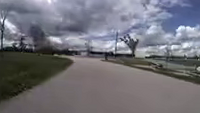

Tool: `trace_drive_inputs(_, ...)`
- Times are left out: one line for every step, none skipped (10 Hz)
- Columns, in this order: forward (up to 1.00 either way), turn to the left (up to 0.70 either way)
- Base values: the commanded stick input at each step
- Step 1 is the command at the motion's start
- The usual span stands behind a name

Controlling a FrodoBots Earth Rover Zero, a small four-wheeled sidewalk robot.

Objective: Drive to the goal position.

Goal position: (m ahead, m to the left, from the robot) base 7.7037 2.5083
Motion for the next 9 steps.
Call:
trace_drive_inputs(1.00,0.00)
trace_drive_inputs(1.00,0.00)
trace_drive_inputs(1.00,0.00)
trace_drive_inputs(1.00,0.00)
trace_drive_inputs(1.00,0.00)
trace_drive_inputs(1.00,0.00)
trace_drive_inputs(1.00,0.00)
trace_drive_inputs(1.00,0.00)
trace_drive_inputs(1.00,0.00)
